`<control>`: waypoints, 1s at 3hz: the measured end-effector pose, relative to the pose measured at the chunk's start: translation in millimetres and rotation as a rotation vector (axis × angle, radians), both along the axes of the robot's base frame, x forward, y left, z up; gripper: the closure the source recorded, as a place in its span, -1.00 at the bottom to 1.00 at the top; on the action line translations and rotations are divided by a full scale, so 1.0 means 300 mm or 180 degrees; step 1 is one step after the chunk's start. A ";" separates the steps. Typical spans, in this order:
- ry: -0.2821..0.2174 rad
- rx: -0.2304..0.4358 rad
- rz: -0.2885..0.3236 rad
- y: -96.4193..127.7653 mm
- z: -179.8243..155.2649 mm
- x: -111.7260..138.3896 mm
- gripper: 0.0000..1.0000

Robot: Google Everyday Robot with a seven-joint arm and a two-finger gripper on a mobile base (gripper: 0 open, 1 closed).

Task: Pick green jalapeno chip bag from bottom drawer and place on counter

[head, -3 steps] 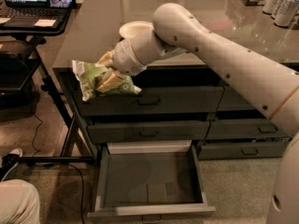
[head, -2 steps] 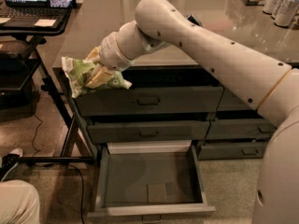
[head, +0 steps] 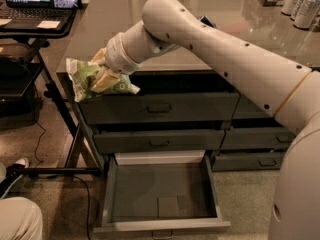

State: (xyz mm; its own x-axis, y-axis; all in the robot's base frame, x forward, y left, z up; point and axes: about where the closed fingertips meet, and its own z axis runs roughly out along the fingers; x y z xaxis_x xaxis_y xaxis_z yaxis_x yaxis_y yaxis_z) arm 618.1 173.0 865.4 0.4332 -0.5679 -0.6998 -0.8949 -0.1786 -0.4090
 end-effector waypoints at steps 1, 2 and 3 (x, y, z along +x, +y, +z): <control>-0.0081 -0.0082 -0.0272 0.032 0.078 0.071 1.00; -0.0133 -0.0140 -0.0388 0.055 0.131 0.155 1.00; -0.0158 -0.0062 -0.0442 0.076 0.172 0.267 1.00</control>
Offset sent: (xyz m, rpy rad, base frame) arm 0.0856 0.0191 0.0715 -0.0570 -0.0776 -0.1794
